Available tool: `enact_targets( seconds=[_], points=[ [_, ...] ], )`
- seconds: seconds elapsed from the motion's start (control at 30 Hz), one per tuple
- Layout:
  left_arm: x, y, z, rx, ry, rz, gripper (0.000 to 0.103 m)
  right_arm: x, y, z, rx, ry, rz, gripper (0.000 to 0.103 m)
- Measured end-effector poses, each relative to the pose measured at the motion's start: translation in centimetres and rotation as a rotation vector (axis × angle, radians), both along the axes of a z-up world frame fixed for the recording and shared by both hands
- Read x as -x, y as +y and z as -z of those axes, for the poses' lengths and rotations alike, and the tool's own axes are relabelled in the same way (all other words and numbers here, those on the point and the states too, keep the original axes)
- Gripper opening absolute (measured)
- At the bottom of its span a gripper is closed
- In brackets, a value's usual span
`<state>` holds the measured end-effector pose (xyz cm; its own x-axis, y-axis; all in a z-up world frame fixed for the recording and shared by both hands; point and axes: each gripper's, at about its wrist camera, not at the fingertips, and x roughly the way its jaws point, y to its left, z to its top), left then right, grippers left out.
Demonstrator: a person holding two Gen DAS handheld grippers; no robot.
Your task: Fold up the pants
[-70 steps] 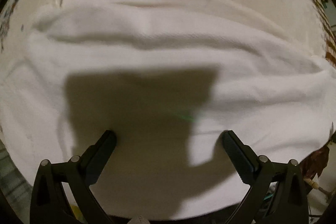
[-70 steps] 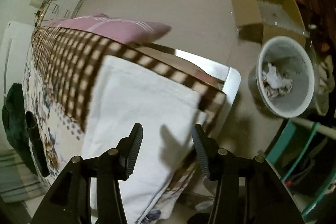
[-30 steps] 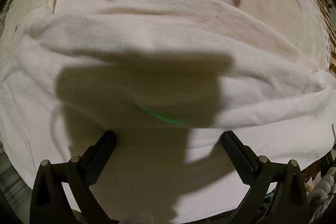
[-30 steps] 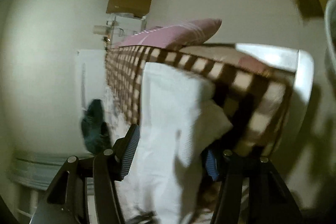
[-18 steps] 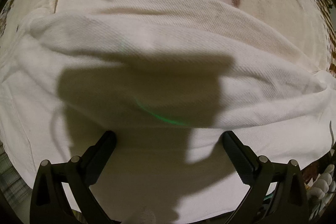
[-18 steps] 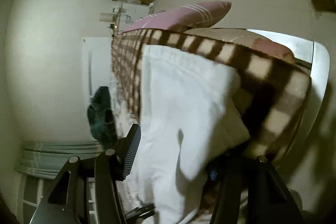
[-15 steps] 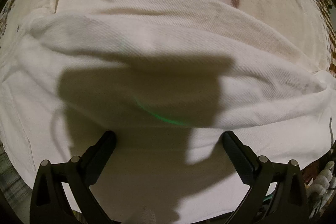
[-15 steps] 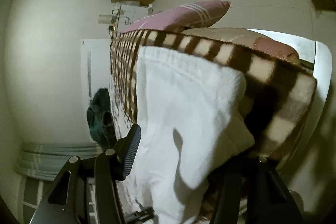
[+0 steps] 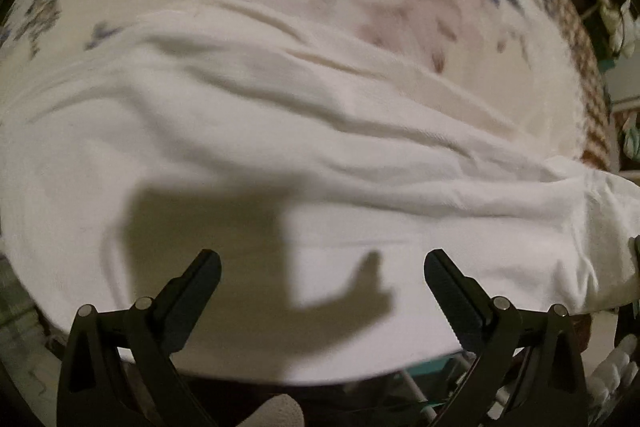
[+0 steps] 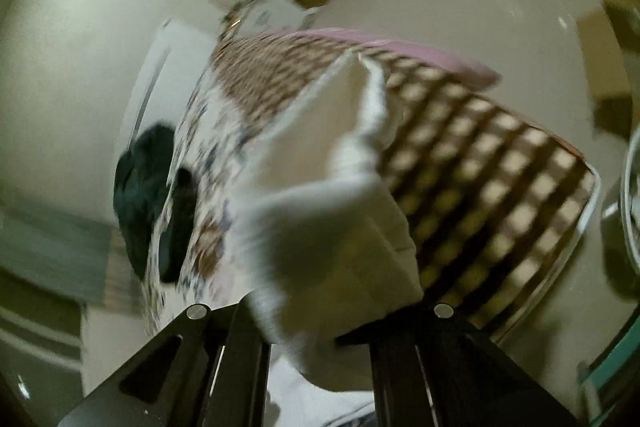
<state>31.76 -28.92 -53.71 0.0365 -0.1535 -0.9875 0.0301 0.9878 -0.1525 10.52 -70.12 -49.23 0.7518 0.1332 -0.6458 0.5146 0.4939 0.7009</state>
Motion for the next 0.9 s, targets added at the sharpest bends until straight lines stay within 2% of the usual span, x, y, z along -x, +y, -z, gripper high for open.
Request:
enact_targets(
  seconds=[0.17, 0.3, 0.47, 0.6, 0.63, 0.67, 0.7, 0.77, 0.9],
  points=[
    [1.7, 6.8, -3.7, 0.029, -0.045, -0.085, 0.103, -3.5, 8.5, -4.4, 0.08, -0.016, -0.176, 0.008],
    [3.4, 12.9, -5.6, 0.023, -0.074, -0.159, 0.103, -6.3, 17.2, -4.6, 0.121, 0.0, -0.339, 0.008],
    [4.9, 19.3, -5.4, -0.003, -0.082, -0.219, 0.103, -9.3, 29.7, -0.8, 0.2, 0.067, -0.564, 0.008],
    [5.7, 23.0, -4.1, -0.023, -0.068, -0.237, 0.103, -10.3, 38.4, 3.9, 0.305, 0.179, -0.732, 0.01],
    [5.7, 23.3, -4.0, -0.021, -0.067, -0.241, 0.103, -10.5, 39.9, 5.1, 0.334, 0.221, -0.768, 0.013],
    [5.7, 23.8, -3.8, -0.022, -0.067, -0.245, 0.103, -10.7, 41.1, 6.3, 0.357, 0.276, -0.797, 0.02],
    [5.6, 24.1, -3.7, -0.022, -0.067, -0.246, 0.103, -10.7, 42.0, 7.1, 0.35, 0.323, -0.832, 0.037],
    [5.1, 24.2, -3.8, -0.009, -0.077, -0.244, 0.103, -10.5, 42.3, 7.4, 0.247, 0.323, -0.889, 0.056],
    [3.7, 23.1, -4.3, 0.029, -0.108, -0.223, 0.103, -7.7, 39.7, 4.1, 0.128, 0.241, -0.854, 0.066]
  ],
)
